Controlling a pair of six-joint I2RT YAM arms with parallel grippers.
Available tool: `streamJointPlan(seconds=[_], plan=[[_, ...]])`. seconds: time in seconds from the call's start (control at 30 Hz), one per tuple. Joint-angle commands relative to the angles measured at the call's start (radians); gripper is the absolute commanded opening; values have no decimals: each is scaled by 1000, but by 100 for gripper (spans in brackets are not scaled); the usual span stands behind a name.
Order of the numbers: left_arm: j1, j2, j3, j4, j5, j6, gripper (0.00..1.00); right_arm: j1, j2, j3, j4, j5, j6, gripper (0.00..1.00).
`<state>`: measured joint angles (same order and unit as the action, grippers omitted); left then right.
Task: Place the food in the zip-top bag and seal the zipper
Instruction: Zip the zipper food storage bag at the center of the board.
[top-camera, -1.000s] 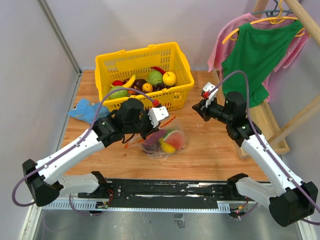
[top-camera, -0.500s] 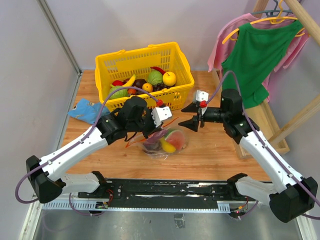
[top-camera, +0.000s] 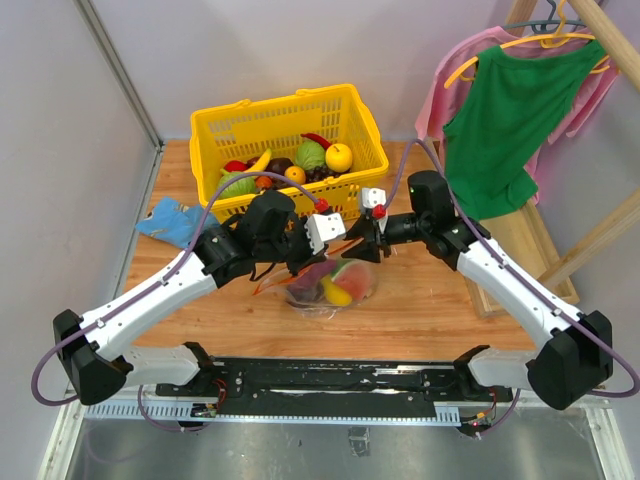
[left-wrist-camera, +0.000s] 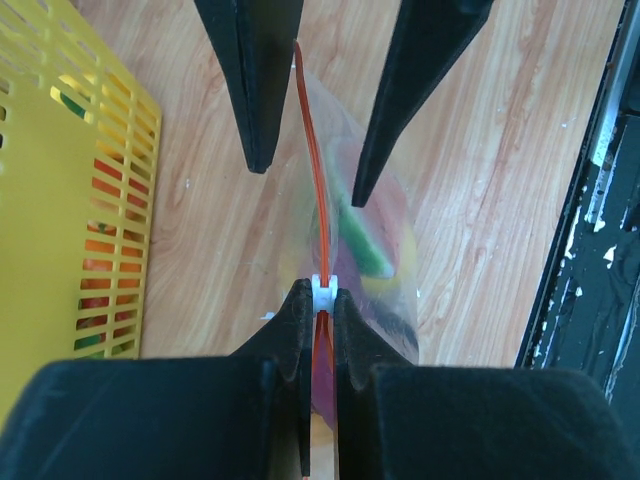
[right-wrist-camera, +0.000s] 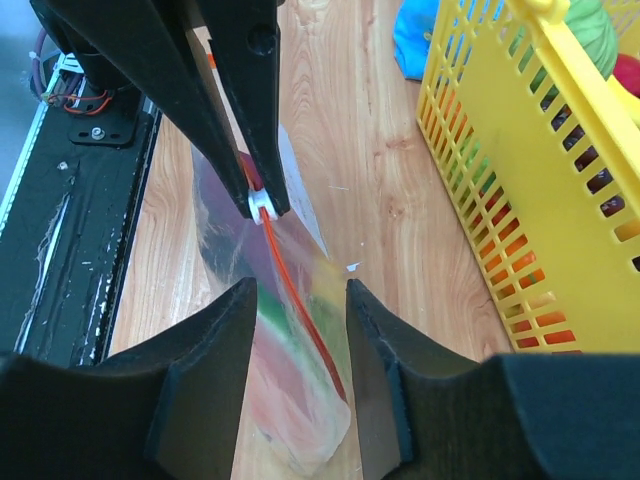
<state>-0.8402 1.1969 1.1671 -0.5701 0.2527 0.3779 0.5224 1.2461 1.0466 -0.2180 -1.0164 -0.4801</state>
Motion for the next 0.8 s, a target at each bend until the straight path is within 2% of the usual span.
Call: streamJointPlan(seconds=[0.0, 0.17, 0.77], plan=[[-3, -4, 40, 37, 32, 8, 0, 19, 15, 43, -31, -12, -43, 36], [-3, -6, 35, 33, 27, 5, 0, 18, 5, 41, -38, 38, -44, 2], [-2, -59, -24, 9, -45, -43, 0, -89, -121, -32, 23, 401, 131, 1]])
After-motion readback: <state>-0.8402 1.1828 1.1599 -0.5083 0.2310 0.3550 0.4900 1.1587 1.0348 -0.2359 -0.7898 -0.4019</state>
